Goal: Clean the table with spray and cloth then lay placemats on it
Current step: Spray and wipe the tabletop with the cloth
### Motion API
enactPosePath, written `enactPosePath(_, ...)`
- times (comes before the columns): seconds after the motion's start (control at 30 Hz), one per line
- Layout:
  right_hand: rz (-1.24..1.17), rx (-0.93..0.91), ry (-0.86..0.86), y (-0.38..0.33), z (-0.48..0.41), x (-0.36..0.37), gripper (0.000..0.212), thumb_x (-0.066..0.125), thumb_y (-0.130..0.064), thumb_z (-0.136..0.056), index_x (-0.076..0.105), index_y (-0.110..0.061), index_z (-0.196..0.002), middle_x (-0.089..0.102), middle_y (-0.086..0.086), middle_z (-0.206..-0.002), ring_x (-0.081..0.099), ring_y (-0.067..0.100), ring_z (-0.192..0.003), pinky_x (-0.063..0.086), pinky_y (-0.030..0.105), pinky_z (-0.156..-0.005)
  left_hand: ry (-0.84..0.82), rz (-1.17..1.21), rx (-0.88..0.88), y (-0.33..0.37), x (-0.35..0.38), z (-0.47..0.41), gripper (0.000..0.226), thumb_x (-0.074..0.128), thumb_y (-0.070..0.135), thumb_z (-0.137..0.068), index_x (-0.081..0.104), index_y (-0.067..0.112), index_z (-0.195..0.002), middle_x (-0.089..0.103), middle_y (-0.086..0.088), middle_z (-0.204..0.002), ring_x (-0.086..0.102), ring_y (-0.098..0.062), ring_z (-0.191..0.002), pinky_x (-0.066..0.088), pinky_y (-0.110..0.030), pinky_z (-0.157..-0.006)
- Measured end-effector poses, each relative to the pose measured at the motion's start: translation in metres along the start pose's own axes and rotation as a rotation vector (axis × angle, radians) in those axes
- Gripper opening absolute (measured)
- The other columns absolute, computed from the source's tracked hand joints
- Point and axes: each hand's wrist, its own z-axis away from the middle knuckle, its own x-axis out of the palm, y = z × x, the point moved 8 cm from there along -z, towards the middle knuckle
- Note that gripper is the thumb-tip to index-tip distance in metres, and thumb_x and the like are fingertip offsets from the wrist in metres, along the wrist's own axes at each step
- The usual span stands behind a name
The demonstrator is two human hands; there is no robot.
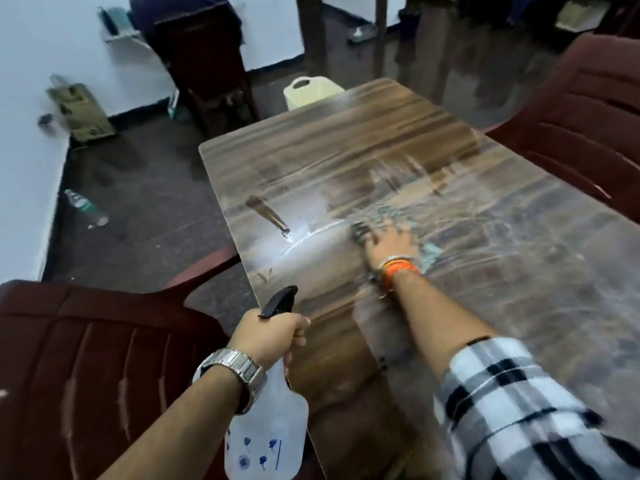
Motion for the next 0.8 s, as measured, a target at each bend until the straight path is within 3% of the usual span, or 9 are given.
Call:
enactPosePath(0.13, -0.091, 0.414, 0.05, 0.111, -0.009, -0.014, 0.049, 0.03, -0.043, -0.096, 0.028, -0.042, -0.146, 0.01, -0.006, -0.16, -0.003, 0.03, -0.146, -0.001, 0.052, -0.116, 0.004, 0.033, -0.028, -0.016, 0.007, 0.017, 0.02, 0.07, 0.012, -0.09, 0.067, 0.0, -0.074, 0.072, -0.015, -0.076, 0.051, -0.008, -0.03, 0.044, -0.024, -0.038)
enactPosePath(0.2, -0.07, 0.39, 0.035, 0.094, -0.009, -0.009, 0.051, 0.031, -0.041, -0.095, 0.024, -0.044, -0.145, 0.008, -0.007, -0.16, -0.005, 0.032, -0.145, -0.003, 0.053, -0.115, 0.011, 0.049, -0.048, -0.024, 0.007, 0.021, 0.021, 0.073, 0.014, -0.087, 0.069, 0.001, -0.071, 0.073, -0.013, -0.069, 0.052, -0.011, -0.031, 0.045, -0.026, -0.044)
enactPosePath(0.3, 0.046, -0.119, -0.077, -0.013, -0.005, 0.017, 0.05, 0.036, -0.042, -0.095, 0.027, -0.047, -0.144, 0.01, -0.005, -0.16, 0.0, 0.032, -0.145, 0.003, 0.05, -0.116, 0.046, 0.065, -0.055, -0.026, 0.006, 0.023, 0.021, 0.074, 0.014, -0.085, 0.069, 0.002, -0.069, 0.073, -0.011, -0.064, 0.052, -0.013, -0.032, 0.045, -0.028, -0.046)
enactPosePath(0.43, 0.267, -0.797, -0.303, -0.156, 0.089, 0.083, 0.058, 0.034, -0.044, -0.089, 0.025, -0.045, -0.146, 0.006, -0.007, -0.16, -0.005, 0.026, -0.146, -0.003, 0.048, -0.116, 0.101, 0.076, -0.029, -0.023, 0.007, 0.032, 0.021, 0.073, 0.012, -0.085, 0.067, 0.003, -0.067, 0.069, -0.013, -0.065, 0.049, -0.014, -0.03, 0.044, -0.027, -0.045)
enactPosePath(0.53, 0.313, -1.001, -0.393, -0.177, 0.131, 0.108, 0.061, 0.047, -0.041, -0.091, 0.026, -0.037, -0.148, 0.004, -0.009, -0.16, -0.011, 0.017, -0.146, -0.005, 0.047, -0.118, 0.098, 0.069, -0.032, -0.028, 0.009, 0.037, 0.02, 0.072, 0.012, -0.083, 0.065, 0.001, -0.067, 0.065, -0.012, -0.06, 0.047, -0.02, -0.031, 0.044, -0.029, -0.046)
enactPosePath(0.63, 0.145, -0.798, -0.267, -0.142, 0.119, 0.082, 0.058, 0.032, -0.043, -0.086, 0.035, -0.04, -0.144, 0.02, -0.007, -0.158, 0.005, 0.02, -0.146, 0.006, 0.045, -0.118, 0.075, 0.092, -0.021, -0.035, 0.011, 0.041, 0.024, 0.072, 0.011, -0.083, 0.064, 0.003, -0.062, 0.065, -0.011, -0.057, 0.047, -0.02, -0.032, 0.045, -0.032, -0.048)
enactPosePath(0.8, 0.044, -0.071, 0.022, 0.044, 0.103, 0.019, 0.048, 0.04, -0.039, -0.094, 0.038, -0.038, -0.142, 0.024, -0.005, -0.157, 0.011, 0.026, -0.145, 0.012, 0.046, -0.117, 0.035, 0.131, -0.022, -0.053, 0.012, 0.057, 0.024, 0.075, 0.021, -0.082, 0.066, 0.004, -0.067, 0.063, -0.006, -0.054, 0.047, -0.022, -0.036, 0.047, -0.036, -0.053)
